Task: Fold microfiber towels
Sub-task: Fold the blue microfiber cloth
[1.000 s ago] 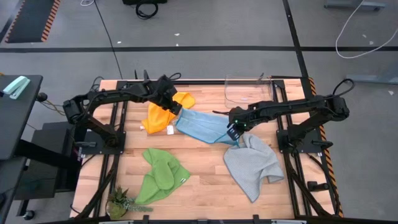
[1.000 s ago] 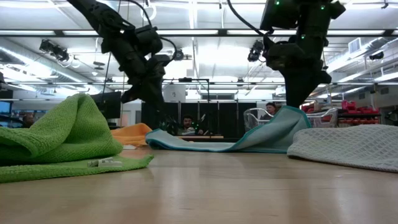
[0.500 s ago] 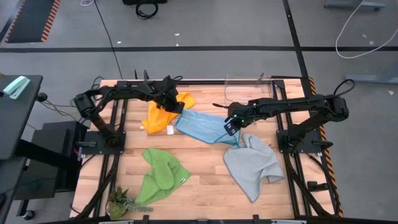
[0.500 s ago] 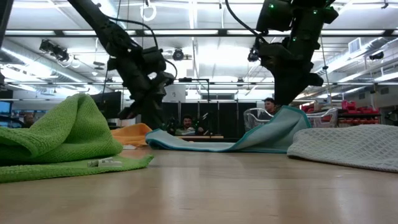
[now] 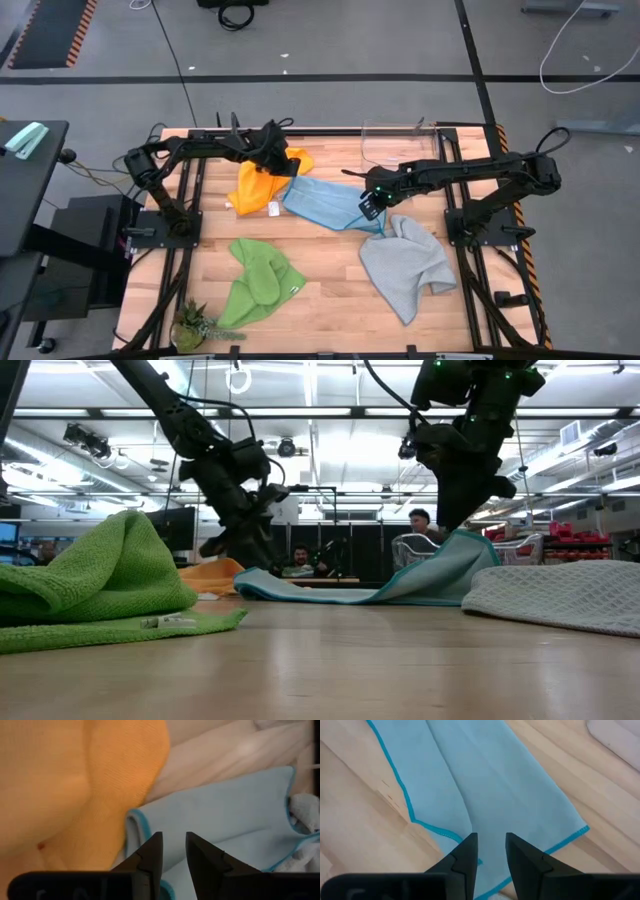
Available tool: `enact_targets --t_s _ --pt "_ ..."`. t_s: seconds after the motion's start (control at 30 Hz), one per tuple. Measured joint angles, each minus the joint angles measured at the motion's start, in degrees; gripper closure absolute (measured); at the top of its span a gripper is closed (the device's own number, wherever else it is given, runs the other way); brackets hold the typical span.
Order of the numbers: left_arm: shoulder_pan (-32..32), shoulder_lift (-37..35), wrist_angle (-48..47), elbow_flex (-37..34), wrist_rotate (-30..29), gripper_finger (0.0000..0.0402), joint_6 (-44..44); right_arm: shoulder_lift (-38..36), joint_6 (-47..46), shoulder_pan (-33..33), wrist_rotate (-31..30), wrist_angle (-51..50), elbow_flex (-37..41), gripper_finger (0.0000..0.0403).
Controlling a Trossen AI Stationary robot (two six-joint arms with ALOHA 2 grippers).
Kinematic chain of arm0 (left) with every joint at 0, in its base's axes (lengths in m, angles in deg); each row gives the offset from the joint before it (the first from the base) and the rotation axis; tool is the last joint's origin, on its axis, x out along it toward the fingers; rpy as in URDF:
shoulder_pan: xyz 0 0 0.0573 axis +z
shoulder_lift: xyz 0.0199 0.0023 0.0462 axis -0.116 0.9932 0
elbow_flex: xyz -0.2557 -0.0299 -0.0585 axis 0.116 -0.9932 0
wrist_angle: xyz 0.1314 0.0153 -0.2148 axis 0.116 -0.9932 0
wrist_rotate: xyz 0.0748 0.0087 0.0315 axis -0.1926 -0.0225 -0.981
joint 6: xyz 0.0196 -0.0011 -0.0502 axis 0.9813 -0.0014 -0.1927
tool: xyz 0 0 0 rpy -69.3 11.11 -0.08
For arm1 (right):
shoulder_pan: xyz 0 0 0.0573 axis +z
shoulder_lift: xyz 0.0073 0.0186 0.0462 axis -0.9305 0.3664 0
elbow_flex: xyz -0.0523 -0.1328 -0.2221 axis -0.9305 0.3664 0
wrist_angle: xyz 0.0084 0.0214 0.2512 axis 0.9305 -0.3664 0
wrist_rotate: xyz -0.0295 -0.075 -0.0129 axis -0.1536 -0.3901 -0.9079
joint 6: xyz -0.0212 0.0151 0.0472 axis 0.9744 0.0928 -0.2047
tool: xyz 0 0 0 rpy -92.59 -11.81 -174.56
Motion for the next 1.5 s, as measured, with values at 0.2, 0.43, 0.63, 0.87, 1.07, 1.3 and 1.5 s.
enact_targets --t_s 0.2,0.43,0.63,0.87,1.07,1.3,1.5 --pt "-0.14 -0.02 -2.74 0.0 -1.43 0.0314 -0.7 0.02 0.18 0.0 0.0 0.36 0.0 0.0295" --pt "-0.57 -0.02 -2.72 0.0 -3.39 0.0313 -2.24 0.02 1.16 0.0 0.0 1.3 0.0 0.0295" --pt "-1.58 -0.02 -2.67 0.0 -3.68 0.0321 -2.42 0.02 1.61 0.0 0.0 2.04 0.0 0.0296" --pt "-2.1 -0.02 -2.67 -0.01 -4.71 0.032 -3.71 0.02 2.07 0.0 -0.01 2.24 0.0 0.0296" --pt "-2.62 -0.02 -2.52 -0.02 -6.06 0.0321 -4.99 0.02 2.11 0.0 0.0 2.57 0.0 0.0296" --pt "-4.18 -0.02 -2.16 -0.02 -7.49 0.0324 -6.38 0.02 3.01 0.0 0.0 4.09 0.0 0.0296" --pt "-4.09 -0.07 -1.34 -0.02 -8.14 0.0326 -7.0 0.02 3.53 0.0 0.0 4.48 0.0 0.0295"
